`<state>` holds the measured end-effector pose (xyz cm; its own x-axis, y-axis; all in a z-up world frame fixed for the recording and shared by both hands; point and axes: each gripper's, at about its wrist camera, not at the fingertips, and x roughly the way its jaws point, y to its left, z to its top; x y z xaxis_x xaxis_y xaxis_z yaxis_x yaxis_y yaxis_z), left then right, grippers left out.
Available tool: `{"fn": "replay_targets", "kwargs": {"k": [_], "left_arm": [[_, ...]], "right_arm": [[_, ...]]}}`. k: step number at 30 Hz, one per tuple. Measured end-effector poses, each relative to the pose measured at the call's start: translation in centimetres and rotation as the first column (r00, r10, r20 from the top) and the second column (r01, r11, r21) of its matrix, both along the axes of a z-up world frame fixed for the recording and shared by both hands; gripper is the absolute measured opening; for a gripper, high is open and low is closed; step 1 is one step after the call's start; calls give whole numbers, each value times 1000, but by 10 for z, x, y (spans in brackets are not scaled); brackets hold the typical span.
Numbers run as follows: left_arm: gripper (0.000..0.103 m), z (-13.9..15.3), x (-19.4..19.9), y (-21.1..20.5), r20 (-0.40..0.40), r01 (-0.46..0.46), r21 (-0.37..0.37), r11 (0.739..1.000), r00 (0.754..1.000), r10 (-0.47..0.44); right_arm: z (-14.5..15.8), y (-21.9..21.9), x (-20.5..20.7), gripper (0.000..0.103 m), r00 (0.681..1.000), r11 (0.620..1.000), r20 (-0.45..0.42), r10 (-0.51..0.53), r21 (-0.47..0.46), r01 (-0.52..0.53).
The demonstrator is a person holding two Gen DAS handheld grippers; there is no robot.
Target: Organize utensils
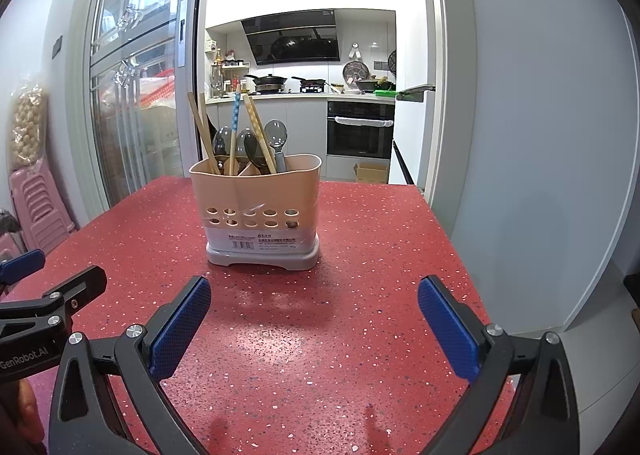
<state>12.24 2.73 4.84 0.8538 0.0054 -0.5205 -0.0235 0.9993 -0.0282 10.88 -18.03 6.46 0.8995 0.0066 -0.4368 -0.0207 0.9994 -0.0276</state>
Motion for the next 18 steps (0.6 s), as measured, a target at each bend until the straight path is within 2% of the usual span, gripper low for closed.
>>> {"fn": "replay_targets", "kwargs": {"k": [18], "left_arm": [[103, -1, -1, -1, -2, 2, 5, 1000, 1000, -2]], "right_arm": [[0, -3, -1, 103, 1000, 1000, 2, 2, 3, -2]]}}
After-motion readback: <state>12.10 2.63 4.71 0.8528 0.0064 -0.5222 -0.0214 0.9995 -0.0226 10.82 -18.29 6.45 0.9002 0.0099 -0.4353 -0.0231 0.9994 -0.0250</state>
